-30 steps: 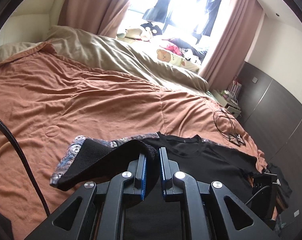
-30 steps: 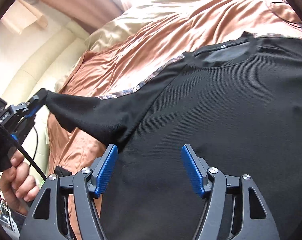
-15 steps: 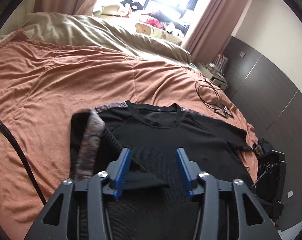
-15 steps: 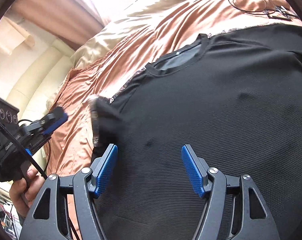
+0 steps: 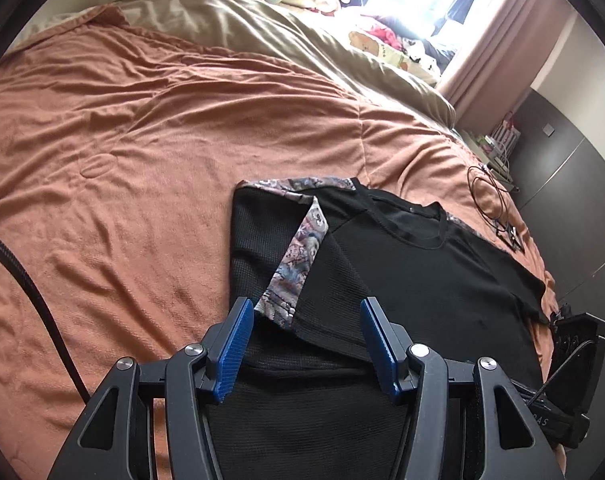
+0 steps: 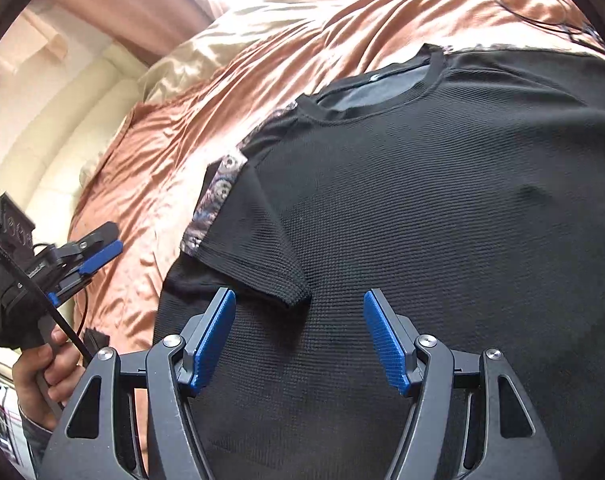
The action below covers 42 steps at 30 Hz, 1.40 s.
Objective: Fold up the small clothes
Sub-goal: 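Fold the held side edge inward over the T-shirt body with the left gripper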
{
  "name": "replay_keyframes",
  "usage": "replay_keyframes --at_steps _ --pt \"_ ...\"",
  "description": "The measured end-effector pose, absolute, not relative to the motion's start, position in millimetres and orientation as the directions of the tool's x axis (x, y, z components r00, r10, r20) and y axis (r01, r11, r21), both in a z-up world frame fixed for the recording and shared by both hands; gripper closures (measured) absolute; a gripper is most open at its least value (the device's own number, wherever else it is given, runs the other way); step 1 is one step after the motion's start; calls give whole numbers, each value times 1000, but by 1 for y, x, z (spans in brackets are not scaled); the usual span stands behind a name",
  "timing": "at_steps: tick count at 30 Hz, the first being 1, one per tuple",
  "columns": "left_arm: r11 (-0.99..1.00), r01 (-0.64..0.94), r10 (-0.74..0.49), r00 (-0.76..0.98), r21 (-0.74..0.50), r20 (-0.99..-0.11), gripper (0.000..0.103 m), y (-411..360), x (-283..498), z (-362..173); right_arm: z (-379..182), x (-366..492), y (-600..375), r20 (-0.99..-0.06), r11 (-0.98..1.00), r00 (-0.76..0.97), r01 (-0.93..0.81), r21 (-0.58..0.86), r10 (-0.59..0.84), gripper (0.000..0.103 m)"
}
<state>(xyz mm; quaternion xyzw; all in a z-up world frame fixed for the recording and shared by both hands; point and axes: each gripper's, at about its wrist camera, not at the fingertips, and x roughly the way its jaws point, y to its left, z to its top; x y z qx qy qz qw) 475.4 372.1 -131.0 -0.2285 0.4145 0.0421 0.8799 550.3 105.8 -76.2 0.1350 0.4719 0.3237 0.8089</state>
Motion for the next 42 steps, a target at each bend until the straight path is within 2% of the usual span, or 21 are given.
replay_keyframes --at_steps 2,4,8,11,13,16,19,21,24,27,29,31,42 --pt "890 -263 -126 643 -372 -756 46 373 482 -142 -81 554 114 -686 756 335 -405 514 646 38" --pt "888 -262 -136 635 -378 -760 46 373 487 -151 -87 559 121 -691 751 317 -410 518 650 47" --pt "884 -264 -151 619 -386 -771 47 374 496 -168 -97 567 132 -701 746 292 -415 520 651 53" --pt "881 -270 -159 604 -388 -781 47 375 502 -180 -102 574 138 -704 746 287 -419 517 650 68" --pt "878 -276 -163 595 -391 -787 50 375 506 -186 -105 575 141 -703 740 277 -424 522 654 86" --pt "878 -281 -160 589 -387 -792 53 375 510 -190 -109 575 141 -690 711 233 -423 562 685 92" --pt "882 -277 -159 585 -380 -795 65 373 513 -191 -113 575 137 -680 700 222 -411 584 699 92" --pt "883 -276 -164 575 -379 -801 84 372 516 -193 -114 575 134 -681 704 227 -405 584 696 91" --pt "890 -261 -165 579 -373 -799 89 367 519 -190 -112 575 126 -689 715 235 -393 578 686 89" --pt "900 -229 -170 599 -370 -783 90 357 522 -180 -106 573 116 -695 728 252 -387 565 674 82" --pt "900 -208 -188 609 -384 -770 90 350 526 -174 -102 571 109 -698 740 274 -383 552 662 69" --pt "902 -188 -201 614 -389 -763 91 341 532 -168 -97 568 97 -690 749 304 -370 550 657 50" --pt "916 -90 -251 634 -392 -732 90 283 582 -141 -83 558 33 -677 777 383 -279 564 629 49"
